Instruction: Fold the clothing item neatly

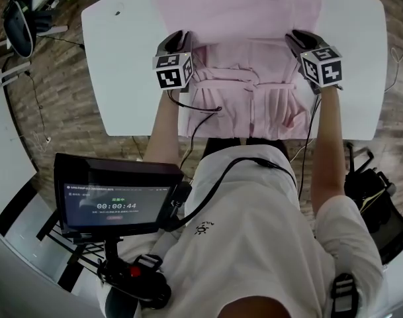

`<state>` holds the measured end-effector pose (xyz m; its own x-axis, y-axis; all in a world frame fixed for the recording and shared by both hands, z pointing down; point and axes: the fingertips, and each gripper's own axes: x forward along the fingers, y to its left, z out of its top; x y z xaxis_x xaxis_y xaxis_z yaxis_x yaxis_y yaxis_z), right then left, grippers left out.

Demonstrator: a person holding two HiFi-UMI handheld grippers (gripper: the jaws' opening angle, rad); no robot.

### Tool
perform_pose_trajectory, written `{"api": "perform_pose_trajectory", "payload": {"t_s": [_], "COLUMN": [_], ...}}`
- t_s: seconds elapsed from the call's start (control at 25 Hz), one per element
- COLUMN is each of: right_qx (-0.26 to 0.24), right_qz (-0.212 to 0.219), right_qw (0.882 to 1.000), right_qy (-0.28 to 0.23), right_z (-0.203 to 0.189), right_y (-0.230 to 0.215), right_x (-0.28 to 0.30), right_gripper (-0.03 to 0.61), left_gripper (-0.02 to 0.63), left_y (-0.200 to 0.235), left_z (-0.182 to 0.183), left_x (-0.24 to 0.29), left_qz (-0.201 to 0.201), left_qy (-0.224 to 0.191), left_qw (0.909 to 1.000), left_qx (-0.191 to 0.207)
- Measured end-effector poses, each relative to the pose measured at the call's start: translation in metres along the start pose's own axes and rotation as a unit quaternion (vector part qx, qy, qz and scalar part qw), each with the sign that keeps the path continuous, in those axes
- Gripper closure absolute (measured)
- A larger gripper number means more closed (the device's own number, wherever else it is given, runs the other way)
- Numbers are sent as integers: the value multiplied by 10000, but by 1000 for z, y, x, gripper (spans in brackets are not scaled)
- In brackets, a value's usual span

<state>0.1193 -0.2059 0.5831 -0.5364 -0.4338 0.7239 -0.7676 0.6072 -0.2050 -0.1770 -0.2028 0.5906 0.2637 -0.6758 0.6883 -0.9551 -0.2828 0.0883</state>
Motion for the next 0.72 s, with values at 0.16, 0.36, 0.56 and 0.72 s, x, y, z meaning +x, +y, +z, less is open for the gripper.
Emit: {"api": "perform_pose_trajectory", "payload": {"t_s": [0.16,0.36,0.56,0.72], "right_qx": [-70,15,224,-29], "right_qz": [-147,-263,-224,-540], "right_qw": [9994,9992,9994,9956], "right_qy": [303,-291,-146,767], "right_z": [-7,22,14,-29], "right_y": [-2,-7,-12,-27], "right_x": [15,-21,-25,-9], "right_gripper": [490,558,557,486], "left_gripper": [543,543,543,543], "left_y": [10,9,10,12], "left_z": [-8,-7,-19,-20], "left_x": [3,-1,4,4], "left_qz": [-59,-21,-27,23], "left_qy": [20,-74,198,276], "left_qw": [9994,9994,9993,9994], "left_qx": [-346,-343,-321,-204]}}
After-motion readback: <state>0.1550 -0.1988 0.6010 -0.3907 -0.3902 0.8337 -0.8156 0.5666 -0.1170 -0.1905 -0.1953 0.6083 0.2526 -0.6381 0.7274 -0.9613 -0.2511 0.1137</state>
